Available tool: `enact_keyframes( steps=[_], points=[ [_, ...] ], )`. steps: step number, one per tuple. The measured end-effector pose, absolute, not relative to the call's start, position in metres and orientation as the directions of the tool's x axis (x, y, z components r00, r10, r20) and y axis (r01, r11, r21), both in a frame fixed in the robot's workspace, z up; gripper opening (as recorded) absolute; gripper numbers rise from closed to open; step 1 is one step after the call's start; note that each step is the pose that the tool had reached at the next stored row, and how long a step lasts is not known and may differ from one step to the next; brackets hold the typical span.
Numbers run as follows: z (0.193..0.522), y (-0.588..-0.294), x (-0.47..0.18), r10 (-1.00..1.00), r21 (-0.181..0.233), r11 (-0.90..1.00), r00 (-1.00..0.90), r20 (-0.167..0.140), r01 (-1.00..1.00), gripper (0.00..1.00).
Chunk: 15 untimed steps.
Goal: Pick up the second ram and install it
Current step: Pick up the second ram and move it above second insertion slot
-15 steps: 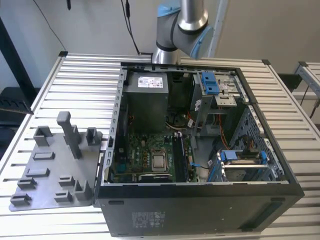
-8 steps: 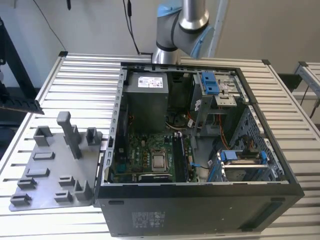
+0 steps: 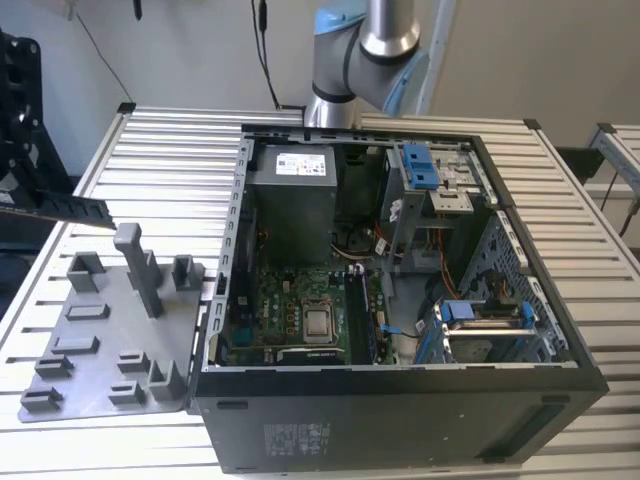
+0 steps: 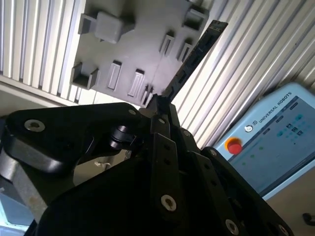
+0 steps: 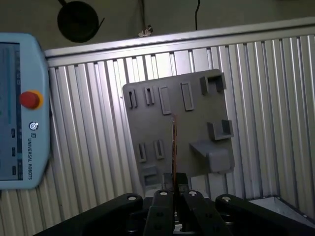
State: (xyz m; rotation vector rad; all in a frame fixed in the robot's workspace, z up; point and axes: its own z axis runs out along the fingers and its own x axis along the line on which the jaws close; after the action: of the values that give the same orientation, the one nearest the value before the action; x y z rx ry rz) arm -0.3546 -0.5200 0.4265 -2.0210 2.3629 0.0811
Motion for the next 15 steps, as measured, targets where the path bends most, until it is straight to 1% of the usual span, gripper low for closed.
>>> enact_keyframes(
  steps=[15],
  points=[
    [0.426, -0.520, -0.298, -0.986, 0.027, 0.155, -0.156, -0.056, -0.988, 0.14]
  ],
)
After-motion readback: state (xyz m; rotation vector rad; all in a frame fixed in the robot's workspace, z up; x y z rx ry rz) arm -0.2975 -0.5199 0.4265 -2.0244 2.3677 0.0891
